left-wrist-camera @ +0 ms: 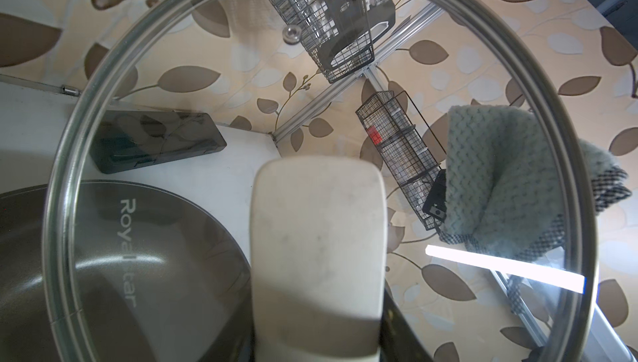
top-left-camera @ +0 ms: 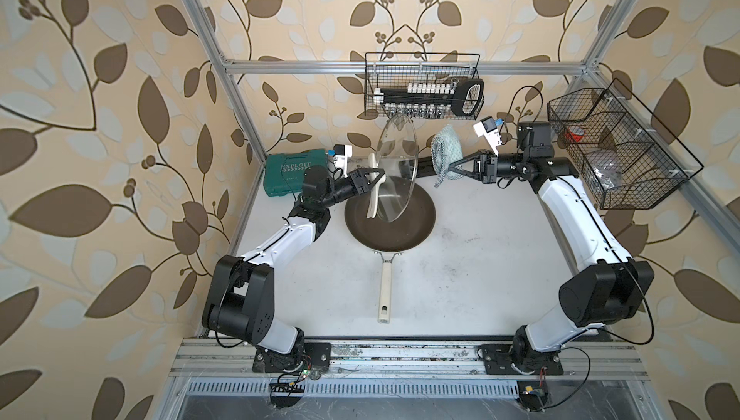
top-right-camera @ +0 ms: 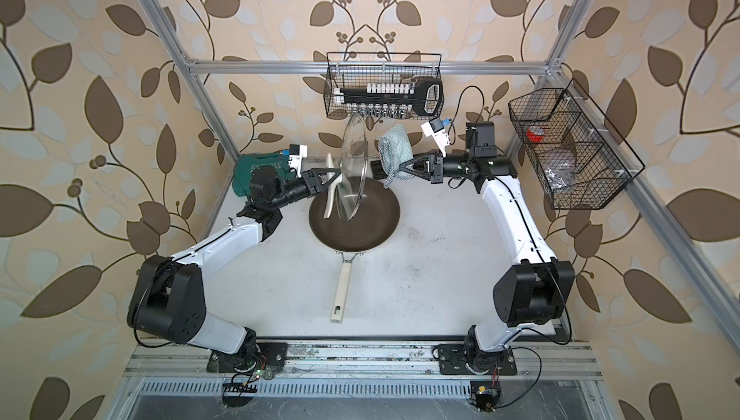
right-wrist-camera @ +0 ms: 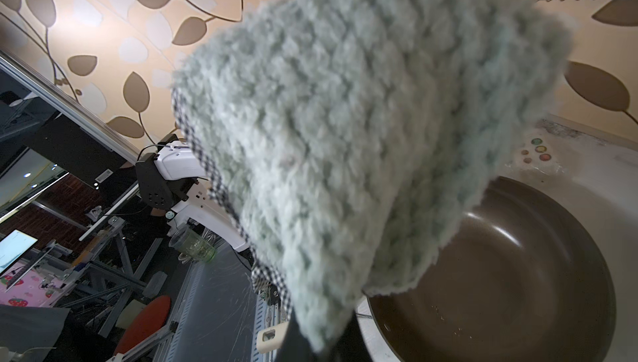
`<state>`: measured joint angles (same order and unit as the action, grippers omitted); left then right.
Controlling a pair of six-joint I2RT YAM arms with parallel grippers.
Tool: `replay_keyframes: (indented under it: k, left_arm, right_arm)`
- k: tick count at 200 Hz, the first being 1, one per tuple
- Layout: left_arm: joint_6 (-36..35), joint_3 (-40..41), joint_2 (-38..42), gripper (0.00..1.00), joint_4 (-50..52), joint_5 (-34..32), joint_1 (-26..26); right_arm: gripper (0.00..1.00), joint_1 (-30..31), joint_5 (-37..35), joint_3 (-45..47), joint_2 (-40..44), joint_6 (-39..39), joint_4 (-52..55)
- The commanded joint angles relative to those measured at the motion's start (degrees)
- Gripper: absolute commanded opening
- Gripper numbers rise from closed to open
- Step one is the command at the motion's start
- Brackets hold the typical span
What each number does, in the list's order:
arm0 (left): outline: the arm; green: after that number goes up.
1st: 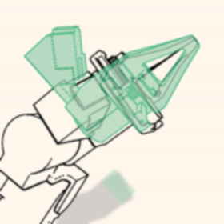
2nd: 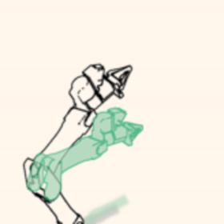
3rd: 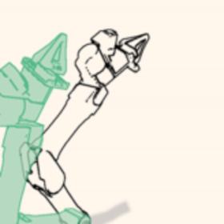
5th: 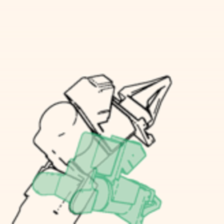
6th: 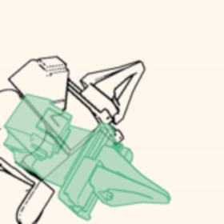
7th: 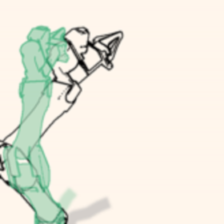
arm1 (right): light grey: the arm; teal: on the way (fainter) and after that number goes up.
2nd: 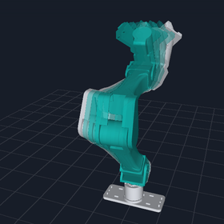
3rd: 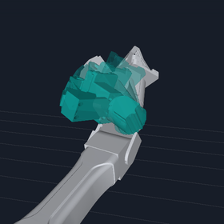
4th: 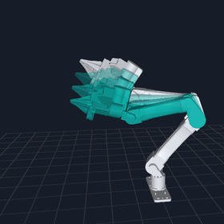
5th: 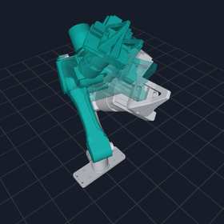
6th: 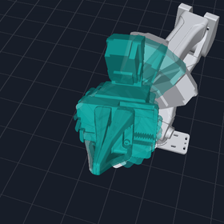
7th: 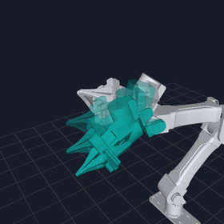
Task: Wipe the pot lid with a cloth
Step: Wipe the pot lid.
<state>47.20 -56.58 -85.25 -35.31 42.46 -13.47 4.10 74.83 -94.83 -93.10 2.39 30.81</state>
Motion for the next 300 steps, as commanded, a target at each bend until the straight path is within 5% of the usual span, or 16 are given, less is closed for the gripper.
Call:
replay_keyframes:
  k: [1, 94, 153, 300]
  left_arm:
    - [0.6, -4.9, 4.6, 0.0, -18.1, 2.0, -0.2]
    - [1.4, -4.3, 7.1, 0.0, -18.2, 2.0, -0.3]
    - [9.8, -4.0, 6.1, 0.0, -25.9, 0.8, -1.2]
    - [5.4, -6.9, 5.9, 0.0, -19.6, -0.1, -6.7]
  right_arm:
    - [0.0, 2.6, -0.1, -0.8, -2.5, 3.1, -4.4]
    - [0.0, 8.2, 2.9, 1.6, -4.3, 12.6, -19.4]
    - [0.0, 9.1, 5.6, 4.8, -3.3, 18.7, -28.9]
    - [0.0, 10.3, 5.8, 4.2, -3.8, 27.4, -38.8]
